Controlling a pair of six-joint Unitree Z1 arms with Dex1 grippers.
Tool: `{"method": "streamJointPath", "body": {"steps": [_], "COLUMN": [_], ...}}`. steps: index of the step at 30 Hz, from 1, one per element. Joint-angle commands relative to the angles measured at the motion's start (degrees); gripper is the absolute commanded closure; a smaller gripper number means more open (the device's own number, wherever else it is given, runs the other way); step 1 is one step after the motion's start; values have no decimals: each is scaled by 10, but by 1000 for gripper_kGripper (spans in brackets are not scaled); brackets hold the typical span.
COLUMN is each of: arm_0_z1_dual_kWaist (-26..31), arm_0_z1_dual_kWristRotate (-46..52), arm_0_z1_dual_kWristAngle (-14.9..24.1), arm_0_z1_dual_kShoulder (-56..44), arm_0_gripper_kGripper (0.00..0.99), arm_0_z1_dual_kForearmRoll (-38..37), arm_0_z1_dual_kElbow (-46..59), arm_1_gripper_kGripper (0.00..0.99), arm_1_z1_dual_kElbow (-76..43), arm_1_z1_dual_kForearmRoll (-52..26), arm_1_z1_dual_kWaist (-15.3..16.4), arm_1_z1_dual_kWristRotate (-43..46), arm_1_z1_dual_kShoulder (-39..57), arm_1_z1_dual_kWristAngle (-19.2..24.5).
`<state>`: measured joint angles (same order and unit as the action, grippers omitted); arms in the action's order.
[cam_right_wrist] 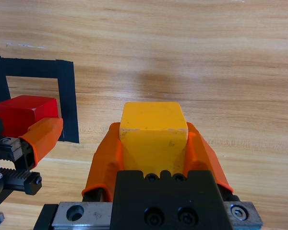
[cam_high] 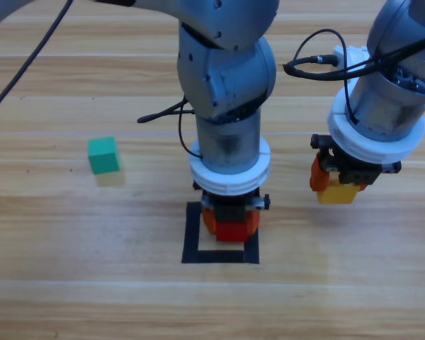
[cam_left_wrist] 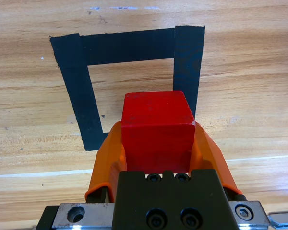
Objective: Stack the blocks in the rectangular block: red at the bottom, yellow in the middle, green on top
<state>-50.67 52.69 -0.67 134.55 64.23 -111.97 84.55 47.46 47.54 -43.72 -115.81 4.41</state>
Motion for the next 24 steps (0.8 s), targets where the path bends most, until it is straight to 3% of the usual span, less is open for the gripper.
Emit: {"method": "streamJointPath", "body": {"steps": [1,24], "arm_0_z1_dual_kWaist": [-9,-1], "arm_0_z1_dual_kWristRotate": [4,7], "arm_0_z1_dual_kWristAngle": [6,15], "arm_0_z1_dual_kShoulder": [17,27], "arm_0_gripper_kGripper": [921,921], "arm_0_z1_dual_kForearmRoll": [5,-1], "arm_0_z1_dual_kElbow": [18,28], "arm_1_gripper_kGripper": [881,881], "arm_1_z1_dual_kElbow": [-9,0], "arm_1_z1_dual_kForearmRoll": [11,11], "arm_1_z1_dual_kWaist": [16,16], "arm_1_z1_dual_kWristRotate": [3,3], "arm_1_z1_dual_kShoulder": [-6,-14], "arm_1_z1_dual_kWristAngle": [8,7]}}
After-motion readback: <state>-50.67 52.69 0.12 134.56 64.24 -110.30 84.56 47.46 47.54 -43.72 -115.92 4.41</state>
